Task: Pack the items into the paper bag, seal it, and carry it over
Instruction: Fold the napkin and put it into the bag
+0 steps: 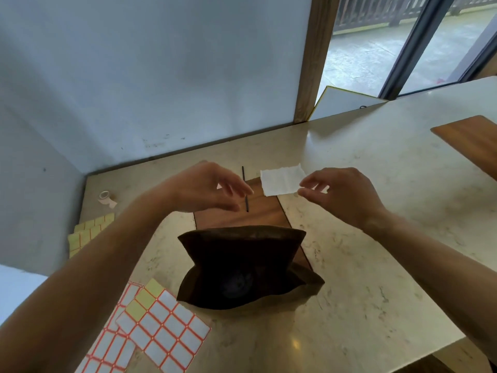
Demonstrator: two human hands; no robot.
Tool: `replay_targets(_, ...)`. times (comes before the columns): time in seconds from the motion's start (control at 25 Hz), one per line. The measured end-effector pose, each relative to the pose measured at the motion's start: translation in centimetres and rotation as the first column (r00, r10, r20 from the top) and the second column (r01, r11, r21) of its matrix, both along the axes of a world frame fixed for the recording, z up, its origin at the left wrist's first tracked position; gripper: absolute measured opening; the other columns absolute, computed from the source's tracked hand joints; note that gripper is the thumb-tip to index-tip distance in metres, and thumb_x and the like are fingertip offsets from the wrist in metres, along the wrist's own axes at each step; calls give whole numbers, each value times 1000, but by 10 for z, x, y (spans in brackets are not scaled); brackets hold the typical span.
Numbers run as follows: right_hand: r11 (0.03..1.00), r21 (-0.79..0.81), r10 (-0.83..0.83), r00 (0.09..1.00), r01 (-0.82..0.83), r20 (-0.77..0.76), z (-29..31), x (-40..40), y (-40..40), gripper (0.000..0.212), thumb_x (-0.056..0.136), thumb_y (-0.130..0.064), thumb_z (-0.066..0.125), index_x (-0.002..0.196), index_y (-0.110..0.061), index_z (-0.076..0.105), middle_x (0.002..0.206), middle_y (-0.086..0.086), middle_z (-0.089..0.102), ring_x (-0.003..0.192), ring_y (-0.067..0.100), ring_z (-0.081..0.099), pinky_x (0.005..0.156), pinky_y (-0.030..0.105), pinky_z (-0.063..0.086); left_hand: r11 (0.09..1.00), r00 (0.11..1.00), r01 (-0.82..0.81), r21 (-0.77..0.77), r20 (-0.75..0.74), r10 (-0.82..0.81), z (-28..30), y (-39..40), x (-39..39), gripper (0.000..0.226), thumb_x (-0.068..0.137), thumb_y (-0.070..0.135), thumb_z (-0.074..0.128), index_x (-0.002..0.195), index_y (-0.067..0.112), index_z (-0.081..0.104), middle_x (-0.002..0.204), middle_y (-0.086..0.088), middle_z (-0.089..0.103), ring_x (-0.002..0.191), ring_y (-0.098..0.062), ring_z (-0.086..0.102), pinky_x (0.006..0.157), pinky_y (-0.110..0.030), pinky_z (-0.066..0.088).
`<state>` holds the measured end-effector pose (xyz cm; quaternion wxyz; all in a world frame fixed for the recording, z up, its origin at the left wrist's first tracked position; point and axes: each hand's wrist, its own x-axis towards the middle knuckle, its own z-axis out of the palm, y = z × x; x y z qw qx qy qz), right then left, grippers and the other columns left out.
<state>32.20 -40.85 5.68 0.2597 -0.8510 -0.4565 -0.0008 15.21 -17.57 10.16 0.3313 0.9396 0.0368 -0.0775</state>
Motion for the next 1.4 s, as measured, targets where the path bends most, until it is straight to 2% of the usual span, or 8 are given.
replay_targets(0.12, 983, -128, -137, 990, 133, -23, -31, 31, 12, 26, 84, -51, 62, 97, -31, 72, 89, -19, 72, 74, 2, 63, 67, 24, 46, 999, 999, -53, 14, 1, 53, -28, 26, 50, 27, 78, 19, 79, 96, 38, 73, 93, 22, 69, 84, 5, 61, 68, -5, 42)
replay_targets(0.28, 943, -237, -249, 968, 234, -37, -78, 63, 34, 31, 83, -56, 59, 103, -35, 69, 93, -18, 71, 83, 7, 64, 64, 25, 42, 996, 999, -36, 77, -21, 38, -83, 55, 115, 22, 77, 20, 78, 92, 37, 74, 89, 16, 67, 84, -3, 60, 76, -21, 44)
replay_targets(0.4, 911, -290, -317, 948, 293, -38, -115, 85, 55, 34, 82, -57, 56, 105, -35, 68, 94, -16, 70, 85, 11, 65, 64, 26, 45, 990, 999, -31, 137, -34, 36, -125, 74, 164, 21, 78, 25, 78, 97, 34, 74, 97, 9, 67, 91, -10, 59, 83, -32, 45)
replay_targets(0.56, 874, -333, -378, 926, 354, -6, -165, 107, 80, 36, 84, -56, 54, 108, -33, 68, 100, -9, 69, 86, 18, 66, 66, 30, 49, 957, 995, 58, 283, -96, -31, -178, 92, 215, 24, 80, 32, 74, 104, 36, 71, 100, 13, 62, 98, -10, 55, 86, -37, 45)
replay_targets(0.72, 851, -350, -400, 915, 391, 49, -206, 118, 107, 38, 85, -58, 54, 101, -27, 70, 97, -4, 68, 80, 20, 65, 64, 31, 52, 901, 990, 140, 411, -86, -114, -223, 100, 250, 27, 86, 33, 68, 113, 38, 67, 115, 8, 63, 111, -15, 49, 83, -34, 42)
replay_targets(0.88, 829, -388, -391, 913, 403, 113, -230, 121, 118, 39, 86, -58, 52, 91, -24, 70, 85, -3, 65, 75, 20, 60, 57, 29, 45, 839, 973, 222, 497, -50, -227, -250, 92, 279, 36, 93, 27, 59, 128, 37, 58, 130, 4, 57, 118, -18, 46, 86, -37, 44)
replay_targets(1.04, 810, -426, -371, 914, 404, 163, -240, 120, 123, 37, 87, -55, 54, 85, -21, 68, 79, -2, 61, 68, 20, 55, 55, 28, 41, 789, 946, 286, 543, -32, -321, -265, 86, 299, 40, 99, 23, 49, 136, 37, 50, 132, 2, 53, 118, -21, 46, 88, -38, 43)
replay_targets(1.4, 835, -347, -444, 896, 427, 35, -248, 120, 123, 20, 89, -38, 55, 89, -24, 70, 87, -3, 65, 73, 22, 59, 59, 30, 46, 836, 945, 253, 487, 60, -322, -275, 93, 302, 19, 94, 26, 56, 107, 23, 71, 116, -1, 58, 104, -22, 51, 71, -34, 38)
